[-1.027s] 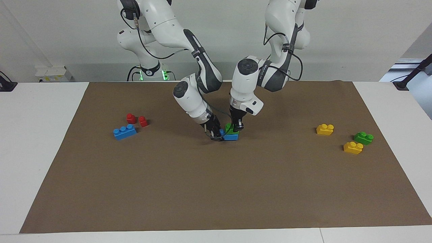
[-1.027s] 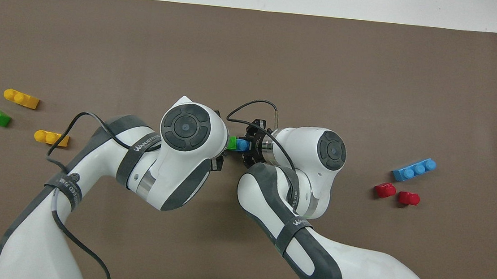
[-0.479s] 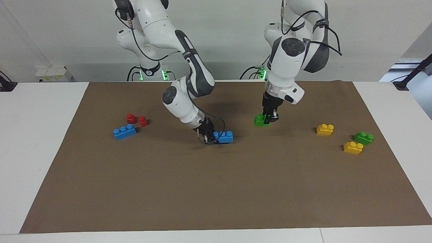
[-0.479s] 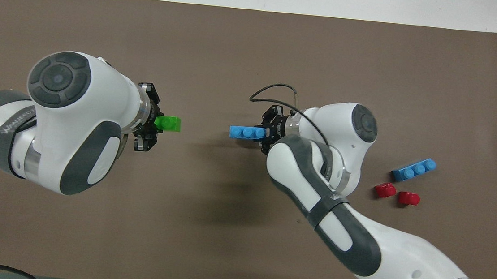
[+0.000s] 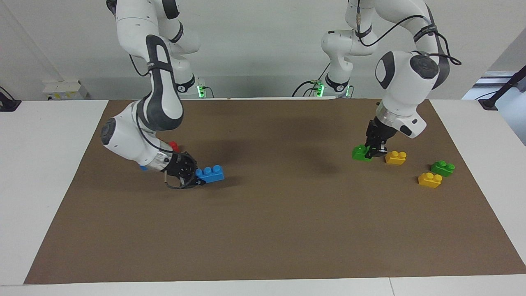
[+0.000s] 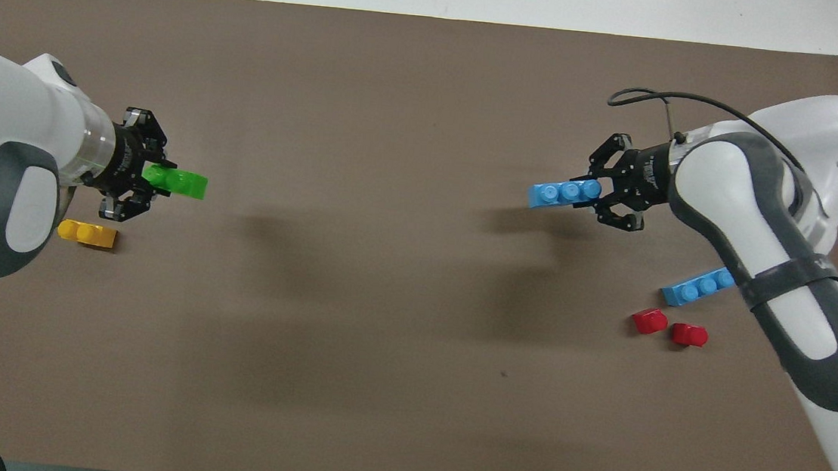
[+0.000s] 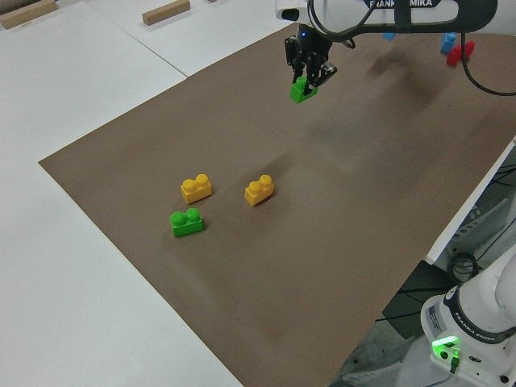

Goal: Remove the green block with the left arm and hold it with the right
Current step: 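Lower the green brick with the left gripper while the right gripper lowers blue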

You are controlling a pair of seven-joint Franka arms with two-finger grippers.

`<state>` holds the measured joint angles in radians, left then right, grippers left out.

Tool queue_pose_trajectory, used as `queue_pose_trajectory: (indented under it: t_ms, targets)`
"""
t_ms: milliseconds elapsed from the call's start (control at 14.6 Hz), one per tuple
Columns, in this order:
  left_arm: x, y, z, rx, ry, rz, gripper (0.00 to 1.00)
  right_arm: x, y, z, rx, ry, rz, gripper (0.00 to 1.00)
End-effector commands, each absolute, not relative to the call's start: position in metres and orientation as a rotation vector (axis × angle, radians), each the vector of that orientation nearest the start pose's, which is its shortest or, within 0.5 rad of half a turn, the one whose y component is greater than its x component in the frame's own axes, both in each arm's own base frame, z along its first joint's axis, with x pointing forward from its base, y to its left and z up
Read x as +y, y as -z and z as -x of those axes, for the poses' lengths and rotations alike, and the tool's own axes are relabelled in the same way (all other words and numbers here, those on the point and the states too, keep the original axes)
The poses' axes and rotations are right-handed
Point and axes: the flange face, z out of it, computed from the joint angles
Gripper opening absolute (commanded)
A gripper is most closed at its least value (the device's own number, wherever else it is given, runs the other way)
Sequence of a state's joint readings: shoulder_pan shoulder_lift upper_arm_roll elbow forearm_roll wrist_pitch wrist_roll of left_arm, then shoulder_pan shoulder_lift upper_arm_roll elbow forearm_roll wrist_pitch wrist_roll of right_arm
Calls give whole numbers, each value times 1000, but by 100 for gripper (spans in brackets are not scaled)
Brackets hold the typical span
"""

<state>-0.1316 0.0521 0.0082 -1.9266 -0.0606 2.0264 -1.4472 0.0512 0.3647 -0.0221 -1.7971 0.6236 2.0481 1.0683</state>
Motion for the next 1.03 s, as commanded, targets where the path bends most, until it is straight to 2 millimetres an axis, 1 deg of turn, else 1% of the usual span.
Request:
queue_pose_trajectory:
  t_ms: [0,68,137,205,274,411,479,548,685,753,822,890,959]
  targets:
    - [-41,-453,-579,-1954,-5,2577,0,9,-331,-633,1681,-487,2152,0]
    - [-22,-445,-584,-1939,8,2591,0,-13,-323,-633,1684,-485,2143,0]
    - [-11,-434,-590,-1899,5,2615,0,-27,-313,-632,1691,-491,2136,0]
    - [4,-423,-596,-1868,26,2643,0,-31,-301,-631,1688,-504,2141,0]
    - [14,-412,-601,-1853,39,2656,0,-35,-294,-629,1689,-513,2143,0]
    - [27,-403,-607,-1827,72,2681,0,-47,-285,-621,1709,-522,2132,0]
    - [31,-394,-611,-1811,74,2688,0,-51,-281,-616,1691,-521,2145,0]
    - [34,-386,-618,-1805,95,2698,0,-54,-276,-611,1675,-509,2158,0]
    - [35,-363,-637,-1787,97,2696,0,-56,-273,-609,1684,-496,2154,0]
    - [36,-357,-644,-1781,98,2694,0,-55,-273,-609,1685,-501,2153,5]
    - [37,-349,-648,-1752,103,2691,0,-55,-275,-610,1686,-507,2152,49]
    - [38,-342,-649,-1723,108,2687,0,-53,-277,-612,1685,-506,2151,82]
    - [38,-338,-651,-1711,134,2691,0,-53,-280,-612,1683,-505,2151,92]
